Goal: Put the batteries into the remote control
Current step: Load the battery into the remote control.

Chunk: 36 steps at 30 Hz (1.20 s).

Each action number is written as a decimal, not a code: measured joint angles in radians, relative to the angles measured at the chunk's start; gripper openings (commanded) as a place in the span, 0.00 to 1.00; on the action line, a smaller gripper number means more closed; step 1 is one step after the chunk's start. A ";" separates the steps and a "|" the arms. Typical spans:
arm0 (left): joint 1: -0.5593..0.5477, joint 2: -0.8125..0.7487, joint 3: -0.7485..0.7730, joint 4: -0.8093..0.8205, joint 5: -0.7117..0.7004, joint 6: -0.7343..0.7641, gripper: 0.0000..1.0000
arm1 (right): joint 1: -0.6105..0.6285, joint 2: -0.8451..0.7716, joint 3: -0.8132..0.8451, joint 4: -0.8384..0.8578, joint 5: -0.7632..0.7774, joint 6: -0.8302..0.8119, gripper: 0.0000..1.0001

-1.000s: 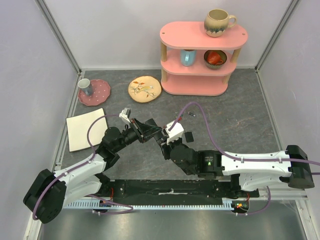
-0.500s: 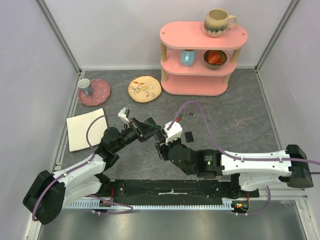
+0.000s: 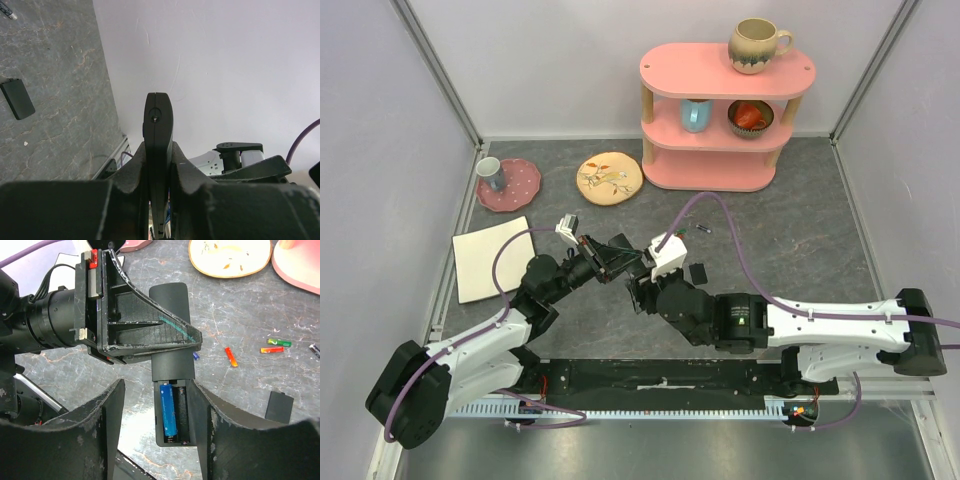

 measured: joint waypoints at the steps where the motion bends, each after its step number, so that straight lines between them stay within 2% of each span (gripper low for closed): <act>1: 0.000 0.000 0.000 0.000 0.000 0.000 0.02 | 0.000 -0.004 0.005 -0.007 0.000 -0.002 0.65; 6: 0.000 0.000 0.000 0.000 0.000 0.002 0.02 | 0.000 -0.068 0.022 -0.035 0.000 -0.010 0.71; 10: 0.000 0.000 0.000 0.000 -0.001 0.009 0.02 | -0.020 -0.155 0.022 -0.070 -0.013 0.056 0.80; 12: 0.000 0.000 0.000 0.000 -0.003 0.015 0.02 | -0.081 -0.197 0.010 -0.079 -0.074 0.120 0.83; 16: 0.000 0.000 0.000 0.000 -0.006 0.026 0.02 | -0.294 -0.266 -0.070 -0.084 -0.248 0.249 0.92; 19: 0.000 0.000 0.000 0.000 -0.006 0.033 0.02 | -0.375 -0.269 -0.126 -0.078 -0.386 0.318 0.94; 25: 0.000 0.003 -0.002 0.000 -0.006 0.042 0.02 | -0.422 -0.233 -0.216 0.000 -0.611 0.418 0.95; 36: 0.000 0.010 -0.002 0.000 -0.005 0.049 0.02 | -0.437 -0.192 -0.276 0.126 -0.757 0.484 0.94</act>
